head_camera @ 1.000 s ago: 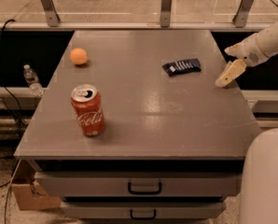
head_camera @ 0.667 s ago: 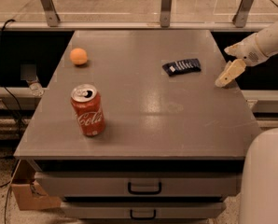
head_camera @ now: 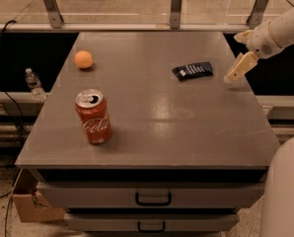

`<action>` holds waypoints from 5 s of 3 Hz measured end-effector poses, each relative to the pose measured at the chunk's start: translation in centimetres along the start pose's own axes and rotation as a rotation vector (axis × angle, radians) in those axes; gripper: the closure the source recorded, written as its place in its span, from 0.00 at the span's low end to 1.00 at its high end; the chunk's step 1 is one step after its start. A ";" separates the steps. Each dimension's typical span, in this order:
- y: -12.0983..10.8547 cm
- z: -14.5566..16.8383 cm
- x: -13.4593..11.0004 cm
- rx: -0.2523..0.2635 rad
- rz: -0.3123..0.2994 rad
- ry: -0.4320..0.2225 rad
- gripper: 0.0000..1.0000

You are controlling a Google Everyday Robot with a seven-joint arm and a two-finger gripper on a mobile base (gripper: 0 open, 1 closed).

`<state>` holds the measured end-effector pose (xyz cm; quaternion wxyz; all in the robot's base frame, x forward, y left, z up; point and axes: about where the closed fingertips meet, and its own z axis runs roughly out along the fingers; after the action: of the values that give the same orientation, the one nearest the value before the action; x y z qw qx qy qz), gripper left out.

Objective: Move rxbar blueberry near coke can

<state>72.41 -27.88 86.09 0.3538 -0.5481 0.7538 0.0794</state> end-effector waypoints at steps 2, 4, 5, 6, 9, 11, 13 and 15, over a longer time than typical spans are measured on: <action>1.0 1.2 -2.5 -0.037 0.019 -0.084 0.00; 1.0 3.6 -3.9 -0.059 0.158 -0.213 0.00; 1.1 5.1 -4.0 -0.073 0.193 -0.212 0.00; 1.5 6.6 -4.1 -0.099 0.213 -0.204 0.00; 3.2 8.3 -5.0 -0.159 0.179 -0.180 0.52; 3.0 7.7 -5.5 -0.159 0.179 -0.180 0.97; 2.9 7.5 -5.6 -0.159 0.179 -0.180 1.00; 4.9 5.1 -8.2 -0.164 0.073 -0.192 1.00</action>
Offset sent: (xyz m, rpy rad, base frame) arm 0.0003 0.0429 0.0047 0.2063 0.0383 0.0194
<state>71.64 -17.04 86.11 0.3753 -0.5372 0.7269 0.2055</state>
